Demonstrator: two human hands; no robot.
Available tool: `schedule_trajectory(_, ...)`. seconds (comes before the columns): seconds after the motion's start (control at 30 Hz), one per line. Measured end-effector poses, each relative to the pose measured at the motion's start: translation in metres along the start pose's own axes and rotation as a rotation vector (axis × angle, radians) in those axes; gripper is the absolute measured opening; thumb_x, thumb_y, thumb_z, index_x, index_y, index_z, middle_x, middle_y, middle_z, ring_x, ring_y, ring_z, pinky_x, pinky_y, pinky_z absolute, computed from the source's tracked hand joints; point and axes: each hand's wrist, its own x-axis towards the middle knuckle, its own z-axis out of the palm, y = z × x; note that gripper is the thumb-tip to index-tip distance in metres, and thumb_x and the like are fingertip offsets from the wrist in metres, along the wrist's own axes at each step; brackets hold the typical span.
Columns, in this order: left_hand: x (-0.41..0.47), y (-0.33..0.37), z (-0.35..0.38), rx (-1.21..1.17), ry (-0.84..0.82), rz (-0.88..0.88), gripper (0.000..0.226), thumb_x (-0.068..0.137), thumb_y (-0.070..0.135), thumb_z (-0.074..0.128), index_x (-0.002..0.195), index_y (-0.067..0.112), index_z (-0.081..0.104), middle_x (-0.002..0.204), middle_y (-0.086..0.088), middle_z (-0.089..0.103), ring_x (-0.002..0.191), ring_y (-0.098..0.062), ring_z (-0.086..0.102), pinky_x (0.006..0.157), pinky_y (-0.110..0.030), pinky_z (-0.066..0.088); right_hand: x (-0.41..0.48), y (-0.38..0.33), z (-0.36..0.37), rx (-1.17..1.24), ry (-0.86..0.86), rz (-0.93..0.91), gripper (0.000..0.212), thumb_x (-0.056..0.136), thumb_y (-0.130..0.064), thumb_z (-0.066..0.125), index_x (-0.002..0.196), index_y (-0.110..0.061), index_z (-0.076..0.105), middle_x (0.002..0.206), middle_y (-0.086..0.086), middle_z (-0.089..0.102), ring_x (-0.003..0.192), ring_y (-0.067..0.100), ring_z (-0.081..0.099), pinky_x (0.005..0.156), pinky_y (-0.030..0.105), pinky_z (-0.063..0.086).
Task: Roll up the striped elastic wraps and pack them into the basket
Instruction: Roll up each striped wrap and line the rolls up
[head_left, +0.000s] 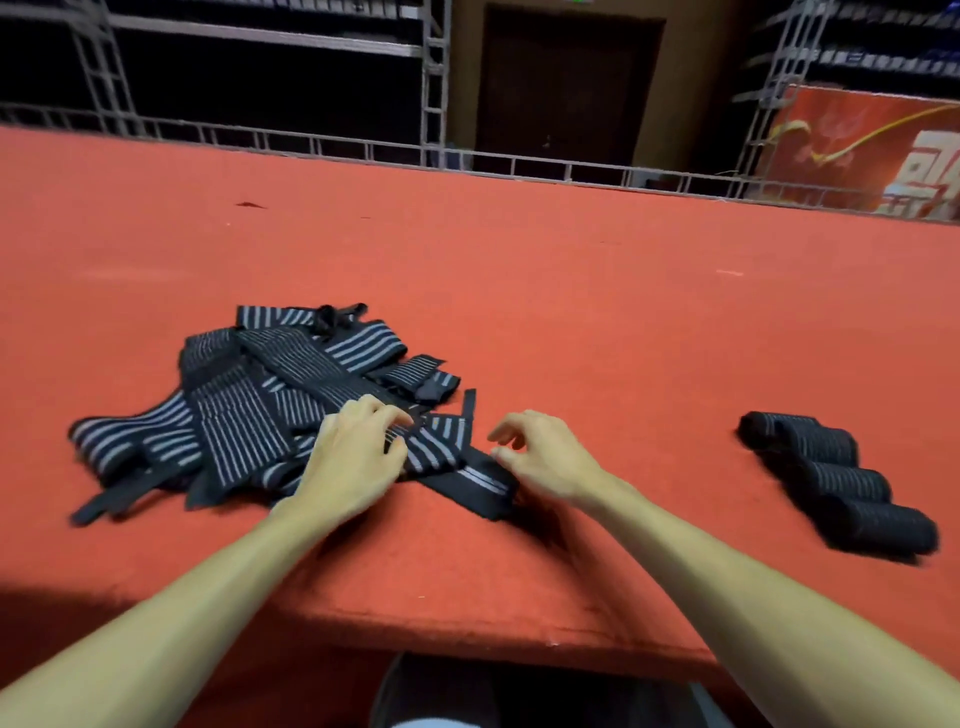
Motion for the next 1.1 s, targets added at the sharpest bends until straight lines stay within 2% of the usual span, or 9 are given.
schedule_trajectory(0.2,0.0,-0.03,0.021,-0.009,-0.008,-0.091,0.034,0.091,0.034,0.056,0.122,0.021,0.06,0.114,0.003,0.05,0.113,-0.017,0.041,0.101,-0.035,0.038,0.049,-0.036,0.036,0.121,0.015,0.013,0.02,0.089,-0.017,0.058,0.105,-0.013,0.069,0.107,0.002,0.071,0.101,0.016,0.062,0.075,0.015,0.036)
schedule_trajectory(0.43,0.017,-0.038,0.013,0.162,-0.041,0.063,0.024,0.094,0.021,0.049,0.109,0.017,0.067,0.101,-0.001,0.059,0.103,-0.021,0.052,0.087,-0.036,0.045,0.084,-0.048,0.058,0.186,-0.021,0.142,0.034,0.092,-0.03,0.058,0.119,-0.009,0.063,0.123,0.005,0.065,0.116,0.019,0.057,0.088,0.02,0.037)
schedule_trajectory(0.57,0.02,-0.03,0.005,-0.059,0.054,-0.017,0.018,0.094,0.021,0.051,0.107,0.018,0.063,0.104,0.003,0.061,0.106,-0.017,0.054,0.092,-0.037,0.044,0.084,-0.052,0.052,0.306,0.041,0.19,0.032,0.094,-0.037,0.053,0.094,-0.01,0.07,0.097,0.004,0.072,0.093,0.019,0.064,0.081,0.031,0.046)
schedule_trajectory(0.63,0.022,-0.019,-0.001,-0.183,0.108,-0.015,0.017,0.095,0.02,0.052,0.106,0.018,0.064,0.103,0.005,0.06,0.104,-0.014,0.054,0.093,-0.031,0.042,0.08,-0.051,0.043,0.532,0.071,0.255,0.034,0.094,-0.04,0.053,0.085,-0.011,0.069,0.083,0.002,0.072,0.072,0.016,0.063,0.065,0.029,0.05)
schedule_trajectory(0.7,0.021,0.0,-0.005,-0.259,0.097,0.048,0.016,0.094,0.018,0.054,0.105,0.016,0.066,0.102,0.004,0.063,0.101,-0.012,0.056,0.092,-0.026,0.041,0.075,-0.05,0.029,0.784,0.072,0.315,0.026,0.094,-0.031,0.058,0.086,-0.008,0.068,0.076,0.005,0.069,0.059,0.014,0.059,0.053,0.021,0.046)
schedule_trajectory(0.77,0.019,0.022,-0.006,-0.316,0.058,0.123,0.015,0.092,0.017,0.059,0.104,0.015,0.069,0.1,0.003,0.067,0.098,-0.011,0.059,0.09,-0.022,0.041,0.068,-0.047,0.012,0.87,0.085,0.337,0.012,0.09,-0.013,0.064,0.093,-0.003,0.069,0.074,0.008,0.065,0.058,0.015,0.057,0.057,0.025,0.049)
schedule_trajectory(0.9,0.014,0.061,-0.001,-0.429,-0.035,0.194,0.014,0.088,0.018,0.065,0.101,0.018,0.071,0.095,0.009,0.07,0.086,-0.001,0.059,0.078,-0.009,0.039,0.046,-0.023,-0.018,0.846,0.164,0.398,0.015,0.089,0.003,0.058,0.095,-0.006,0.068,0.074,0.008,0.063,0.059,0.015,0.057,0.049,0.02,0.048)
schedule_trajectory(1.0,0.009,0.091,0.003,-0.464,-0.084,0.232,0.014,0.088,0.015,0.064,0.1,0.018,0.071,0.097,0.009,0.07,0.088,-0.001,0.06,0.079,-0.008,0.04,0.014,0.014,-0.041,0.607,0.334,0.466,0.022,0.085,0.0,0.055,0.089,-0.017,0.068,0.084,0.005,0.066,0.079,0.02,0.06,0.067,0.025,0.045)
schedule_trajectory(1.1,0.004,0.118,0.01,-0.441,-0.159,0.265,0.017,0.089,0.013,0.06,0.1,0.019,0.071,0.101,0.007,0.07,0.093,-0.004,0.06,0.085,-0.016,0.043,-0.029,0.054,-0.063,0.309,0.361,0.589,0.028,0.083,-0.005,0.048,0.097,-0.013,0.07,0.098,0.01,0.068,0.096,0.027,0.061,0.076,0.028,0.043)
